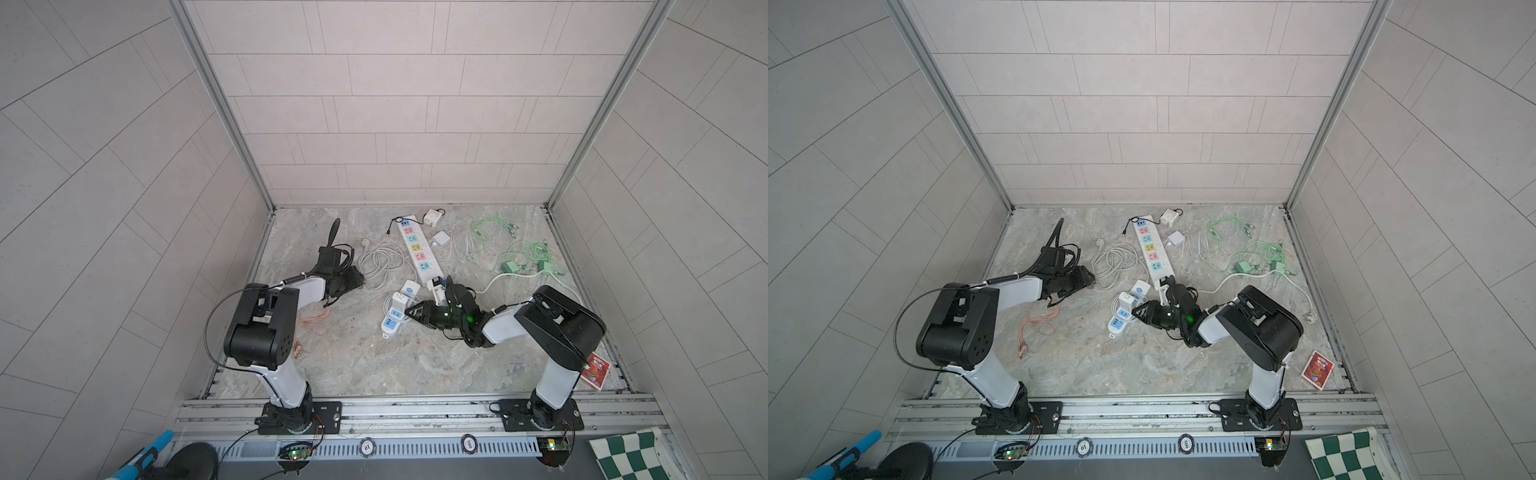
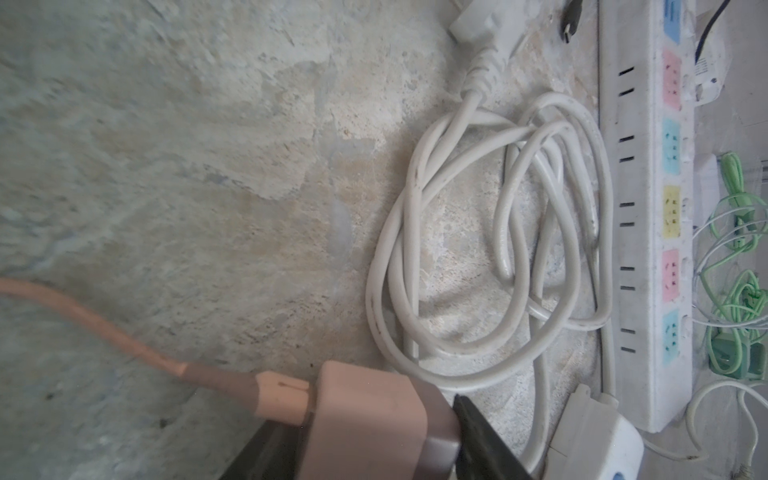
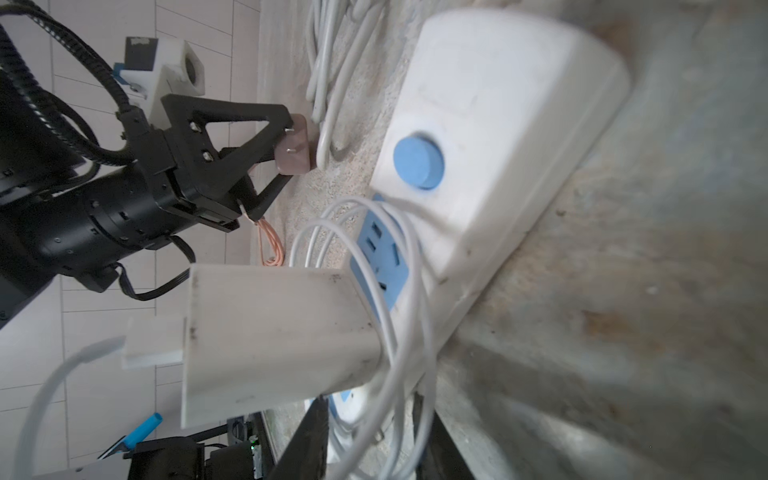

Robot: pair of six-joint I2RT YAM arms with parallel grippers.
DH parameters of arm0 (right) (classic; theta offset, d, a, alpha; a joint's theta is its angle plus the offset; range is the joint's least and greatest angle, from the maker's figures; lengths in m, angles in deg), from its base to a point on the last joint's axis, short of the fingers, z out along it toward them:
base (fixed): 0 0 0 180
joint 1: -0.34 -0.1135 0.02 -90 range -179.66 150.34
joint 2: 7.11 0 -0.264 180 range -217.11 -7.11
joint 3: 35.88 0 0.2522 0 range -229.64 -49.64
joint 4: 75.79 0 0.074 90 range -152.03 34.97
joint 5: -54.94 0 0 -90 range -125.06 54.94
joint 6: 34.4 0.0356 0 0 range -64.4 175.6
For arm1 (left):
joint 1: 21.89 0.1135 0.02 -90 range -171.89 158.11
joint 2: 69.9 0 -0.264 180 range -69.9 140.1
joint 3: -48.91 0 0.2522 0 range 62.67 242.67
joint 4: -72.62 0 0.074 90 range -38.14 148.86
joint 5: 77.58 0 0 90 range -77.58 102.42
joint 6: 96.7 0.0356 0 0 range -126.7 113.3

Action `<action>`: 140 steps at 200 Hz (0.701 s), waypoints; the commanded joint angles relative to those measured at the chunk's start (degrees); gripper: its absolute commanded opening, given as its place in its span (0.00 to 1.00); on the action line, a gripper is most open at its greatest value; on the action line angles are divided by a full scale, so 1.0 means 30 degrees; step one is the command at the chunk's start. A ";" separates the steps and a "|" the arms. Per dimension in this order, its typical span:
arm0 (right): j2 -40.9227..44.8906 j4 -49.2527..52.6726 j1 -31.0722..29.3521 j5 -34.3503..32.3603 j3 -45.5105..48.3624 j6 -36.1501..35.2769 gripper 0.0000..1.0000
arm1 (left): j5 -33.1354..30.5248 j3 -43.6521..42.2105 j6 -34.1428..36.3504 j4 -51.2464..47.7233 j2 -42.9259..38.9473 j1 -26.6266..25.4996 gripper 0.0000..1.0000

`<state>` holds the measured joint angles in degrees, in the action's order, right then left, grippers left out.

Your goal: Insert the plug

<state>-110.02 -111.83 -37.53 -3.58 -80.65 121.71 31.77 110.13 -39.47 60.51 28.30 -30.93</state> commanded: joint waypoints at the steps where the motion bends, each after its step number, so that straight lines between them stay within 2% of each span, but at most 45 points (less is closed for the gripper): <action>1: -0.0405 -0.2614 -0.0005 0.0432 0.0257 0.1455 0.26 | -0.0031 -0.1113 -0.0208 -0.2493 0.1138 -0.0188 0.48; 41: -0.0876 -0.2334 -0.0005 0.0361 0.0253 0.1035 0.11 | -0.0145 -0.1198 -0.0149 -0.2512 0.0909 -0.0181 0.47; 68: -0.0028 -0.1442 -0.0005 0.0239 0.0598 0.0484 0.00 | -0.0192 -0.1202 -0.0062 -0.2535 0.0843 -0.0253 0.46; 117: 0.4509 0.2943 -0.0006 0.0433 0.0848 -0.1206 0.00 | -0.0386 -0.1202 -0.0003 -0.2599 0.0814 -0.0298 0.46; 140: 0.5780 0.4554 0.0129 0.0664 -0.0158 -0.1615 0.00 | -0.0379 -0.1202 -0.0021 -0.2543 0.0895 -0.0388 0.45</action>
<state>-96.21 -104.61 -37.51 -2.29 -78.37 119.04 31.40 109.67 -39.39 61.21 28.10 -31.17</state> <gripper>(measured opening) 0.049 0.578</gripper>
